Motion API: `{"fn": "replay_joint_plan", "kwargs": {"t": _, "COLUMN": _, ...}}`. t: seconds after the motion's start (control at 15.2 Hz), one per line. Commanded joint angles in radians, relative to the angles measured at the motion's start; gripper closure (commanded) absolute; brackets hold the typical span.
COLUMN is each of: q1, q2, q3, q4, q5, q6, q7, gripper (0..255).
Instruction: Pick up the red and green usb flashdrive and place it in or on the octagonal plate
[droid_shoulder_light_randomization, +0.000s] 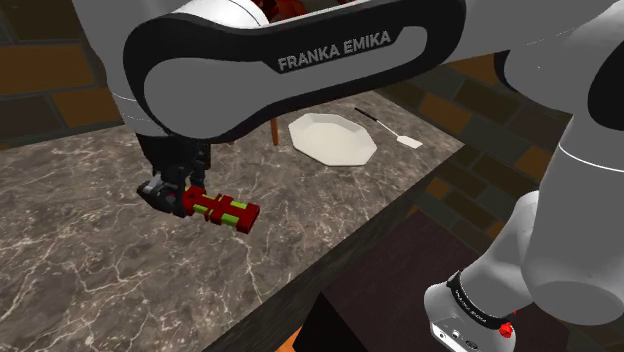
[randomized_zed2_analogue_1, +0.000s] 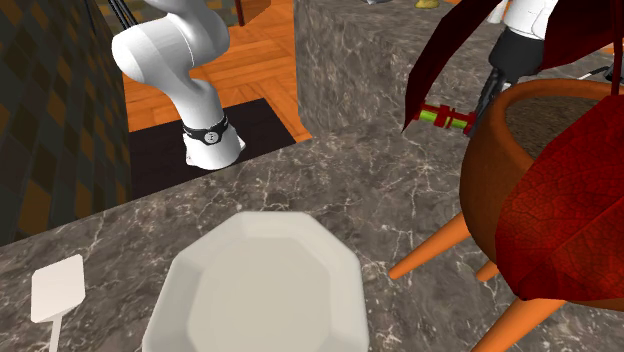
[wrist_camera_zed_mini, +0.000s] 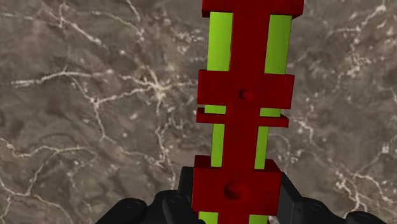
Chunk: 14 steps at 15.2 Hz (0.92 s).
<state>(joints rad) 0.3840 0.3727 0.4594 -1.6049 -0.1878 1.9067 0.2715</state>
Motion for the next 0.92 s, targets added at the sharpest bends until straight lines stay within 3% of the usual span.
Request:
{"fn": "replay_joint_plan", "kwargs": {"t": 0.0, "q1": 0.001, "q2": -0.007, "q3": 0.002, "q4": 0.018, "q5": 0.004, "q6": -0.024, "q7": -0.002, "gripper": 255}}
{"fn": "replay_joint_plan", "kwargs": {"t": 0.2, "q1": 0.002, "q2": -0.014, "q3": 0.004, "q4": 0.048, "q5": 0.008, "q6": -0.061, "q7": -0.006, "gripper": 255}}
{"fn": "replay_joint_plan", "kwargs": {"t": 0.86, "q1": -0.181, "q2": -0.226, "q3": -0.054, "q4": -0.209, "q5": 0.104, "q6": 0.016, "q7": -0.248, "gripper": 255}}
